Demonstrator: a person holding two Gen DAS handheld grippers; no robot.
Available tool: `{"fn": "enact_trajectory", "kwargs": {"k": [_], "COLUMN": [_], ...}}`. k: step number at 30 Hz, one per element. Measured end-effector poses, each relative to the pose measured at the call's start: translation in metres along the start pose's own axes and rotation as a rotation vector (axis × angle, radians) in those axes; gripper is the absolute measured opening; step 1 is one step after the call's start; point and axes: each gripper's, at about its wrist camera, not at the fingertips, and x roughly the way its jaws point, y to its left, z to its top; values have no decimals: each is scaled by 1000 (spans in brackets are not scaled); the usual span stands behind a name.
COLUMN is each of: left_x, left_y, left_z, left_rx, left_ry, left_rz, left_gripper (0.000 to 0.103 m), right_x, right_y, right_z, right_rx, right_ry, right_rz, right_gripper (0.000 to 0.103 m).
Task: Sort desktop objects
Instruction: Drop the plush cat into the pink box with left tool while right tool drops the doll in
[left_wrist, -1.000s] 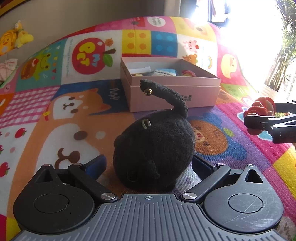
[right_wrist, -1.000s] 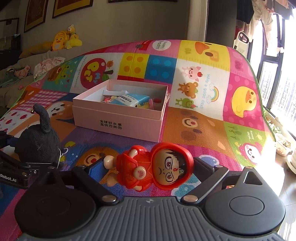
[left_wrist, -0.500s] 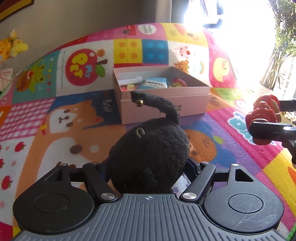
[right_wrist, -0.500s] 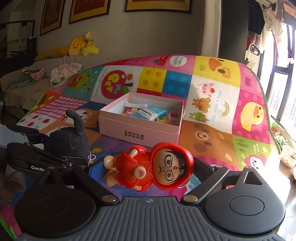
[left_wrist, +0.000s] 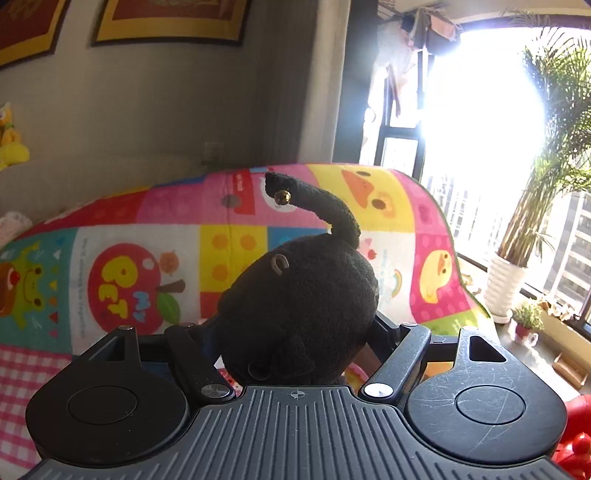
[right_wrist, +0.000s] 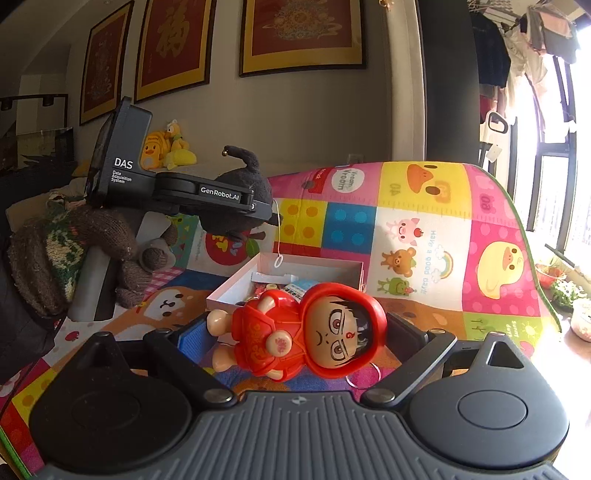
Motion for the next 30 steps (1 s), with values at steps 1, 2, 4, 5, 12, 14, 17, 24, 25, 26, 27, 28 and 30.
{"fn": "enact_trajectory", "kwargs": {"k": [1, 2, 4, 5, 12, 14, 17, 24, 25, 26, 27, 28, 30], "left_x": [9, 20, 38, 46, 25, 1, -23, -34, -33, -33, -33, -34, -33], "left_y": [-1, 0, 1, 2, 13, 14, 18, 24, 25, 26, 28, 29, 32], "left_z": [-5, -12, -25, -32, -66, -74, -90, -125, -126, -128, -128, -129, -131], "left_rx": [5, 7, 7, 11, 25, 43, -5, -115, -119, -127, -136, -143, -159], "left_ry": [16, 39, 85, 107, 88, 47, 35, 84, 87, 87, 87, 88, 91], "left_rz": [4, 7, 2, -1, 24, 60, 77, 18, 14, 9, 4, -1, -5], "left_gripper": [80, 80, 81, 81, 96, 96, 97, 99, 99, 99, 99, 99, 100], "right_x": [4, 7, 13, 16, 36, 46, 62, 114, 129, 144, 160, 175, 207], "right_y": [-2, -4, -7, -8, -9, -10, -9, -5, -4, -2, 0, 2, 4], "right_z": [-4, -6, -10, -11, -25, -26, -18, 49, 60, 70, 77, 83, 91], "right_rx": [5, 9, 16, 19, 26, 31, 41, 23, 22, 19, 14, 15, 13], "right_ry": [15, 26, 44, 53, 131, 159, 178, 137, 143, 152, 164, 176, 206], "right_rz": [-7, -12, -19, -22, -36, -47, -58, -39, -39, -44, -51, -64, -87], "right_gripper": [95, 95, 95, 95, 95, 95, 95, 95, 95, 95, 95, 95, 95]}}
